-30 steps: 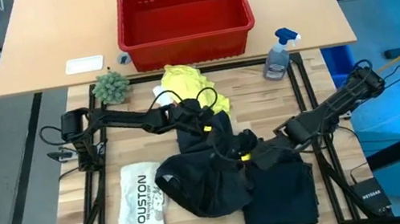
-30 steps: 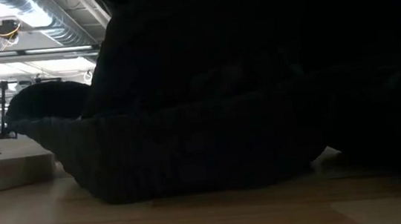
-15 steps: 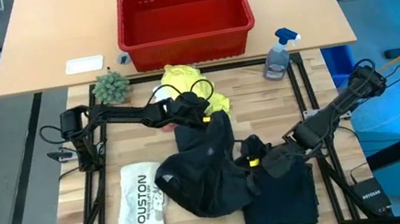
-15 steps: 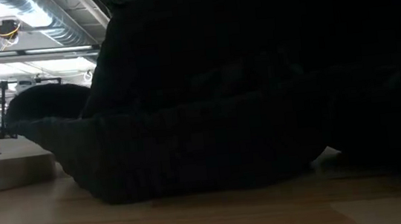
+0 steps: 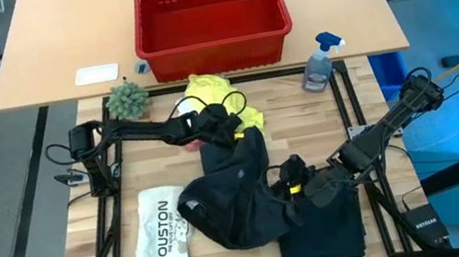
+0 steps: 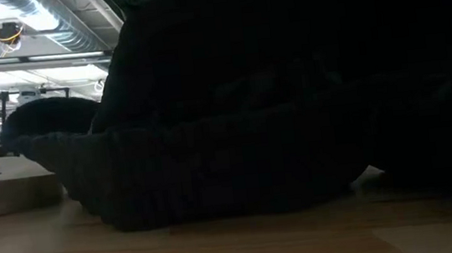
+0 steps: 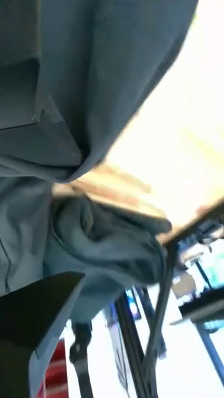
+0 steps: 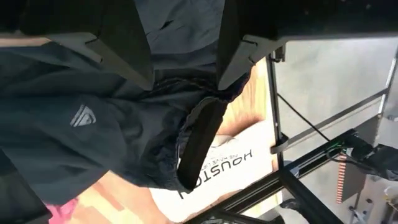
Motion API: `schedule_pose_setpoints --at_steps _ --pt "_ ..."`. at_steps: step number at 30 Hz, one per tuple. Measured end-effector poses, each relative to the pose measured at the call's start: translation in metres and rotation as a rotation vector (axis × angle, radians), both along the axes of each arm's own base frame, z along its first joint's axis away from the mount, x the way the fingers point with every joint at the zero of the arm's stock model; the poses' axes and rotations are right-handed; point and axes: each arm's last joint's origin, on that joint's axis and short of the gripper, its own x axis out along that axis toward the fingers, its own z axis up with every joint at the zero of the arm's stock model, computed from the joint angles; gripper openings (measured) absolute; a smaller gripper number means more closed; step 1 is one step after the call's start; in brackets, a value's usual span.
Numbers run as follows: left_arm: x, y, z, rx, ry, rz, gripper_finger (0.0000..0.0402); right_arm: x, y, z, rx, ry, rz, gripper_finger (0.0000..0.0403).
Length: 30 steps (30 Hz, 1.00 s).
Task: Fold laundry
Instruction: Fold the dark blue short
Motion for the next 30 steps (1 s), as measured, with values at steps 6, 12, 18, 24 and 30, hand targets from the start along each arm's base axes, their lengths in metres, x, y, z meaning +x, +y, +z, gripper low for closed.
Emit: schedule_pose_setpoints --at_steps 6,12,18,24,30 --pt "-0.007 0.002 0.01 -0.012 0.004 -0.014 0.029 0.0 -0.001 0.0 -0.03 -0.009 -0.014 0.0165" --pt "-0.029 0.009 -0.01 0.011 0.292 -0.005 0.029 0.0 -0.002 0.0 -0.047 -0.012 -0.032 0.0166" --pt "-0.052 0.003 -0.001 0.145 0.447 -0.02 0.029 0.003 -0.009 -0.002 -0.055 0.016 -0.032 0.0166" --pt "-0.087 -0.032 0.062 0.244 0.343 -0.014 0.029 0.027 -0.022 -0.009 0.033 0.035 0.093 0.0166" --pt "-0.147 -0.09 0.108 0.335 0.227 0.138 0.029 0.077 -0.042 -0.022 0.02 0.047 0.224 0.0166"
